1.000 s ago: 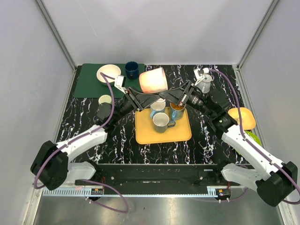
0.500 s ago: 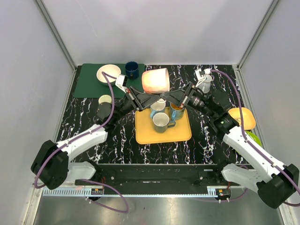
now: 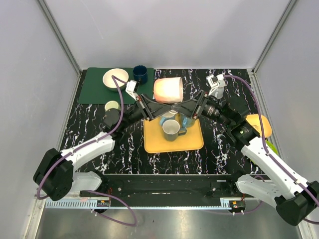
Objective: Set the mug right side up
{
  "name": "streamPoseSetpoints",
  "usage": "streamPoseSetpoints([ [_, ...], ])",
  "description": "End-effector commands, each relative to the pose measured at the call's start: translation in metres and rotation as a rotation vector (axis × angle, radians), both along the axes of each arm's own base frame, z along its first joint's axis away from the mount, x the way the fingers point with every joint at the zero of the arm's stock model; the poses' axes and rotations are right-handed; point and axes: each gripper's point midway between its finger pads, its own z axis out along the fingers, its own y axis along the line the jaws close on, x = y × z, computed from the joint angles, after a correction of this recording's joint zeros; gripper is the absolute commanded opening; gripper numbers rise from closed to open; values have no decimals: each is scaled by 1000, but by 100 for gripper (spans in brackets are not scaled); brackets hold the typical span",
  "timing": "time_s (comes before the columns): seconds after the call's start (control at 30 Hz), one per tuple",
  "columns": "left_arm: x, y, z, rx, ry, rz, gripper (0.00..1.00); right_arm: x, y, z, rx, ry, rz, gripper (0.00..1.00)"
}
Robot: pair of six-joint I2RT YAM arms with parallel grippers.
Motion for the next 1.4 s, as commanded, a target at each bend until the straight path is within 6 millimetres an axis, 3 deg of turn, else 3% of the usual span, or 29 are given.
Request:
streamPoseSetpoints([
  [0.0,-24,37,77,-199,-302,119,0,-23,2,-19,-92,57,91,55],
  [0.07,-26,41,78,-199,-308,140,0,-22,0,-13,-93,43,69,64],
  [0.2,-28,55,83,-189,-351,217,0,-21,-9,-22,-161,62,20,72],
  [0.27,-18,60,77,-155,-317,269,0,-17,-19,-20,-188,51,-47,73],
  [0.4,4,90,69,-65,-324,444,0,-17,-41,-34,-273,50,-153,76],
  [0.43,18,93,56,14,-264,492,0,-20,-47,-33,-275,37,-170,76],
  [0.5,30,112,49,144,-297,635,0,-17,-57,-40,-306,41,-227,77],
  [0.53,49,123,25,281,-198,725,0,-18,-63,-40,-314,37,-251,76],
  [0.57,54,135,17,345,-183,792,0,-13,-69,-42,-332,37,-295,76],
  [0.6,56,150,12,421,-198,871,0,-13,-74,-49,-361,45,-316,76],
  [0.63,66,172,-9,533,-105,971,0,-12,-78,-52,-376,47,-333,76],
  [0.77,71,244,-47,789,70,1223,0,-3,-88,-62,-439,55,-395,75],
  [0.87,65,294,-70,927,202,1387,0,-1,-87,-57,-450,31,-394,75],
  [0.9,63,307,-85,997,269,1407,0,0,-89,-54,-457,14,-399,75],
  [0.97,64,330,-90,1047,328,1457,0,1,-91,-51,-470,-14,-409,75],
  [1.07,68,353,-109,1092,425,1479,0,1,-94,-44,-473,-46,-419,75],
  [1.37,102,375,-194,1212,673,1366,0,-3,-98,-42,-456,-55,-432,75],
])
